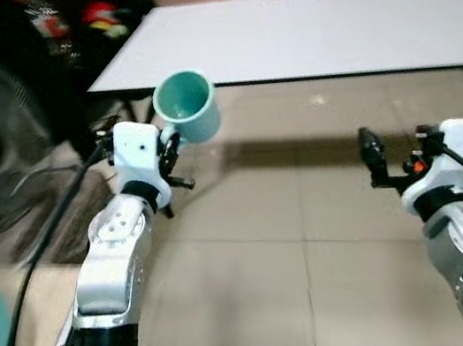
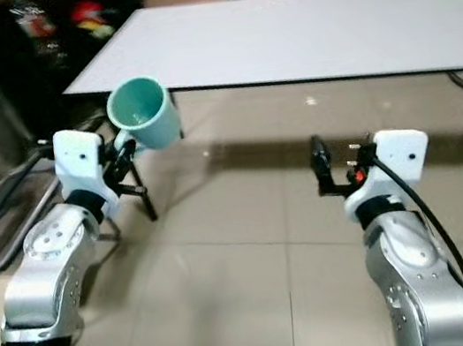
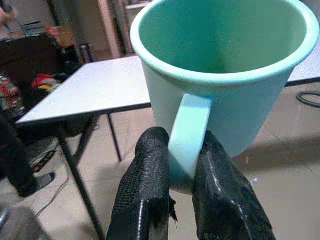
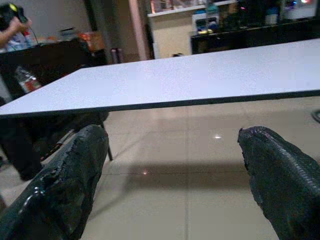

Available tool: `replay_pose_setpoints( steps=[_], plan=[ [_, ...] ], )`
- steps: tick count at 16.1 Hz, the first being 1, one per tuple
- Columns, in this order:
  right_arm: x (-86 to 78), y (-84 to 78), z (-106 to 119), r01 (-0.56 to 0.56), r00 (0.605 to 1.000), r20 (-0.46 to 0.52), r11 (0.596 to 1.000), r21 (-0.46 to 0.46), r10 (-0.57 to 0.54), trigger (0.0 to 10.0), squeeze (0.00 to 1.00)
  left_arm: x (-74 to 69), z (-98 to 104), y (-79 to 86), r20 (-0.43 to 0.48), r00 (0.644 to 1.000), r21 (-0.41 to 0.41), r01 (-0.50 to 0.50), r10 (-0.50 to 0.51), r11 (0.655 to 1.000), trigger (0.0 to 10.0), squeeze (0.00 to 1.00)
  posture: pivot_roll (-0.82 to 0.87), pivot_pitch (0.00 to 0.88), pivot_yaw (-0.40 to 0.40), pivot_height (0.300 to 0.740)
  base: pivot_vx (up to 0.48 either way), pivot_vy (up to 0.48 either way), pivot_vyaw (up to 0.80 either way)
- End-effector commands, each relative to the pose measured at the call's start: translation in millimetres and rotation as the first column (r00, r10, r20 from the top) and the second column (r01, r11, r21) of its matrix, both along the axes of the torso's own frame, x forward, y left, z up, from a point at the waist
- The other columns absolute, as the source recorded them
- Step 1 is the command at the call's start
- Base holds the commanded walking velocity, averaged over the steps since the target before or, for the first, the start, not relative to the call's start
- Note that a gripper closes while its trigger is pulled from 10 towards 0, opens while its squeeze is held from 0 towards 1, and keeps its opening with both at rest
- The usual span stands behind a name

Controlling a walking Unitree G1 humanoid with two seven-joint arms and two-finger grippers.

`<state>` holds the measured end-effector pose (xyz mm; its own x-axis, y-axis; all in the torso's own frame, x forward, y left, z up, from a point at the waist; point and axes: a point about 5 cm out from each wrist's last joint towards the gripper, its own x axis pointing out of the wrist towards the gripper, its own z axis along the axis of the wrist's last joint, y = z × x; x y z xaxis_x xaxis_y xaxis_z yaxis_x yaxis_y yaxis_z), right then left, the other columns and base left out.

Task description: Setting the table

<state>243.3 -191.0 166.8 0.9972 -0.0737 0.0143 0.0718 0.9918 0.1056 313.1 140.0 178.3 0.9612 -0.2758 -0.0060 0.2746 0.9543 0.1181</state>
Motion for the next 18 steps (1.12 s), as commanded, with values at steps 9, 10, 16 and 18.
replay_pose_setpoints(
  steps=[9, 10, 16, 18],
  plan=[
    [3.5, 9.1, -7, -0.052, 0.998, -0.039, 0.997, -0.057, 0.050, 10.0, 0.00, 6.2, 3, 4.3, -0.016, 1.000, -0.010, -0.007, 0.006, 1.000, 10.0, 0.00, -0.05, 0.000, 0.055, 0.740, 0.303, 0.000, 0.00],
    [3.9, 10.0, -6, -0.069, 0.997, -0.040, 0.994, -0.079, 0.066, 10.0, 0.00, 6.8, 3, 4.9, -0.017, 1.000, -0.007, -0.009, 0.009, 1.000, 10.0, 0.00, -0.05, 0.000, 0.054, 0.740, 0.307, 0.000, 0.00],
    [6.2, 12.5, -5, -0.093, 0.995, -0.034, 0.991, -0.091, 0.091, 10.0, 0.00, 8.4, 3, 7.2, -0.017, 1.000, 0.001, -0.017, 0.017, 1.000, 10.0, 0.00, -0.05, 0.000, 0.053, 0.740, 0.302, 0.000, 0.48],
    [6.2, 13.6, -6, -0.089, 0.996, -0.029, 0.994, -0.071, 0.087, 10.0, 0.00, 8.7, 3, 7.1, -0.016, 1.000, 0.003, -0.017, 0.017, 1.000, 10.0, 0.00, -0.05, 0.000, 0.053, 0.740, 0.298, 0.000, 0.00]
  ],
)
